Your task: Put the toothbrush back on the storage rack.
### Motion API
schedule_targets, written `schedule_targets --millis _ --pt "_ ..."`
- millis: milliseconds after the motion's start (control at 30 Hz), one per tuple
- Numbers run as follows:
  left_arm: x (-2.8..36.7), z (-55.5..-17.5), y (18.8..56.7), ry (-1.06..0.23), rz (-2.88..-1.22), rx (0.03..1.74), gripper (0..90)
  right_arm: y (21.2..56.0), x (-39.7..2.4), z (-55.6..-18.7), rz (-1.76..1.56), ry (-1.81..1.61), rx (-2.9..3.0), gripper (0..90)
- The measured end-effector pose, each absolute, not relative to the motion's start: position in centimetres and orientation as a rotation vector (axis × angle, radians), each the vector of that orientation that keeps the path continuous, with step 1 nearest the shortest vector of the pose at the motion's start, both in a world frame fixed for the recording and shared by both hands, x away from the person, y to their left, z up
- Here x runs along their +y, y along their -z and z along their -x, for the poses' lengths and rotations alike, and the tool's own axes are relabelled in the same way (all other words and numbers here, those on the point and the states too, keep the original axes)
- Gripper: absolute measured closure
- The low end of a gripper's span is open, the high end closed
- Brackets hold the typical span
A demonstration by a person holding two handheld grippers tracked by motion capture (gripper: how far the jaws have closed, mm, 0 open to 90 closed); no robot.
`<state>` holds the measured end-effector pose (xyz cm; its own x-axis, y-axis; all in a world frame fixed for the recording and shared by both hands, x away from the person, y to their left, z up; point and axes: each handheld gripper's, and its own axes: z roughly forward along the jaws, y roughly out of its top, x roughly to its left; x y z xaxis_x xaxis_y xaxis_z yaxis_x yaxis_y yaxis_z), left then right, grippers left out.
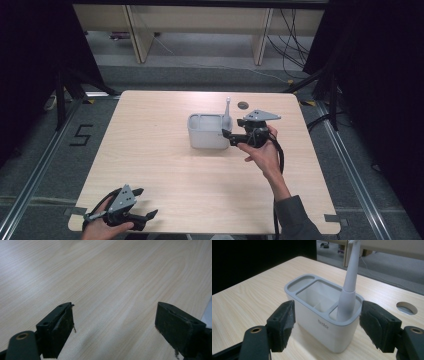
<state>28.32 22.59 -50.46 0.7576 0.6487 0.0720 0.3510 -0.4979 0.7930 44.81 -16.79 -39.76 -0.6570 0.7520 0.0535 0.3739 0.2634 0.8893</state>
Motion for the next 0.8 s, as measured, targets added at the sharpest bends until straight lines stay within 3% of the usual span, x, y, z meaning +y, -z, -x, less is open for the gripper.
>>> schedule_targets --millis 800 --pt "22.6 -28.3 50.5 -0.465 -2.135 0.746 14.7 40.5 -16.2 -43.0 -0.998 -1.353 2.218 27.2"
